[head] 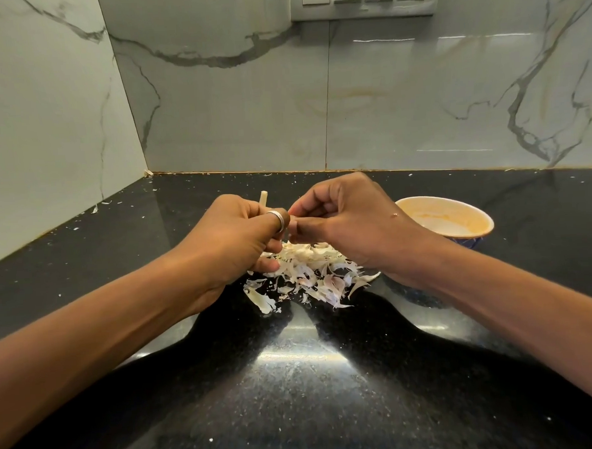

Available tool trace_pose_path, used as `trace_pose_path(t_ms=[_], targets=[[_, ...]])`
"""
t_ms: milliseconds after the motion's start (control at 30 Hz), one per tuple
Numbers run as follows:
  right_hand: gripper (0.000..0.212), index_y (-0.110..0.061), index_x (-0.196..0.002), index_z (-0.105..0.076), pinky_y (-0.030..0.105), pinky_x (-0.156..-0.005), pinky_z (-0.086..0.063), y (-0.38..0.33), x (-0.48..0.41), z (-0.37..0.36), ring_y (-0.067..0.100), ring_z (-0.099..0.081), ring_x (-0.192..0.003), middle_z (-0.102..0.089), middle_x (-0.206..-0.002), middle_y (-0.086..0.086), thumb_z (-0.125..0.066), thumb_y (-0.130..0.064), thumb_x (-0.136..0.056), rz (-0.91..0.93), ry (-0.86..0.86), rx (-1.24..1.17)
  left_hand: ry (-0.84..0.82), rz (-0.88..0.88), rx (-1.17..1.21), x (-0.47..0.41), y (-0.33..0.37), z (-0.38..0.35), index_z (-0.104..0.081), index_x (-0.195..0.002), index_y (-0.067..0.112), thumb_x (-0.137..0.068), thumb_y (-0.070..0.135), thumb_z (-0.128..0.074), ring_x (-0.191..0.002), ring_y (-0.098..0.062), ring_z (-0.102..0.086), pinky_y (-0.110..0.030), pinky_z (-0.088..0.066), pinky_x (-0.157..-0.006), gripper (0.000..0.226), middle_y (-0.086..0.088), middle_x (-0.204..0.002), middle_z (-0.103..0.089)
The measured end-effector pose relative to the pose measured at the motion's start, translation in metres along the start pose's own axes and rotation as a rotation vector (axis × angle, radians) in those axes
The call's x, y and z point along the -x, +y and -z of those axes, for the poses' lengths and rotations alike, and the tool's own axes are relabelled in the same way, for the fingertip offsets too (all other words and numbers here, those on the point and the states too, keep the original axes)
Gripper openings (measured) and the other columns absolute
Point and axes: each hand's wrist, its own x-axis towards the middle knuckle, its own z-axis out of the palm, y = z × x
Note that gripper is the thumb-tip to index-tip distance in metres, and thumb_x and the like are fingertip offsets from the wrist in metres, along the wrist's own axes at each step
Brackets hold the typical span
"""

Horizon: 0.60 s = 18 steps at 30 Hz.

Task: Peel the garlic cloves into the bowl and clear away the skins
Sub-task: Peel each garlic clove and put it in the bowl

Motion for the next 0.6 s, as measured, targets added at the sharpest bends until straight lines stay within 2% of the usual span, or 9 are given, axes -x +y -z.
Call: trace_pose_path(t_ms=[167, 267, 367, 500, 600], targets=[[0.006, -0.003, -0.094, -0.075, 0.041, -0.089, -0.062, -0.006, 0.001, 0.006, 0.022, -0.078, -0.084, -0.078, -0.085, 0.014, -0.077, -0.003, -0.089, -0.055, 0.005, -0.16, 0.049, 0.001, -0.029, -0.005, -0.003, 0.001, -0.07, -0.096, -0.006, -0.1, 0.02, -0.058, -0.054, -0.005, -0.053, -0.018, -0.049, -0.048, 0.029, -0.011, -0.079, -0.059], [0.005, 0.003, -0.095, -0.072, 0.042, -0.09, -0.062, -0.011, 0.001, 0.009, 0.026, -0.076, -0.085, -0.075, -0.093, 0.024, -0.073, 0.003, -0.09, -0.077, 0.006, -0.289, 0.073, -0.017, -0.07, -0.004, -0.002, 0.001, -0.07, -0.091, 0.0, -0.099, 0.018, -0.053, -0.051, -0.004, -0.054, -0.019, -0.047, -0.046, 0.026, -0.008, -0.076, -0.06], [0.006, 0.007, -0.097, -0.07, 0.038, -0.089, -0.062, -0.012, 0.0, 0.009, 0.028, -0.072, -0.085, -0.071, -0.092, 0.024, -0.069, 0.007, -0.091, -0.097, 0.004, -0.371, 0.079, -0.054, -0.084, -0.001, 0.001, 0.001, -0.068, -0.083, 0.005, -0.1, 0.02, -0.048, -0.051, -0.007, -0.054, -0.022, -0.046, -0.044, 0.03, -0.006, -0.071, -0.058], [0.012, 0.008, -0.103, -0.07, 0.032, -0.087, -0.062, -0.011, 0.0, 0.009, 0.026, -0.071, -0.085, -0.07, -0.096, 0.028, -0.067, 0.009, -0.092, -0.101, 0.01, -0.391, 0.103, -0.108, -0.085, -0.002, 0.002, 0.003, -0.067, -0.074, 0.008, -0.102, 0.022, -0.05, -0.051, -0.011, -0.056, -0.025, -0.047, -0.042, 0.035, -0.004, -0.064, -0.06], [0.016, 0.007, -0.107, -0.071, 0.03, -0.086, -0.062, -0.011, 0.001, 0.009, 0.021, -0.07, -0.085, -0.072, -0.106, 0.03, -0.068, 0.008, -0.092, -0.085, 0.012, -0.342, 0.12, -0.162, -0.128, -0.001, 0.0, 0.004, -0.071, -0.083, 0.01, -0.099, 0.018, -0.058, -0.056, -0.012, -0.061, -0.024, -0.048, -0.044, 0.022, -0.006, -0.07, -0.067]])
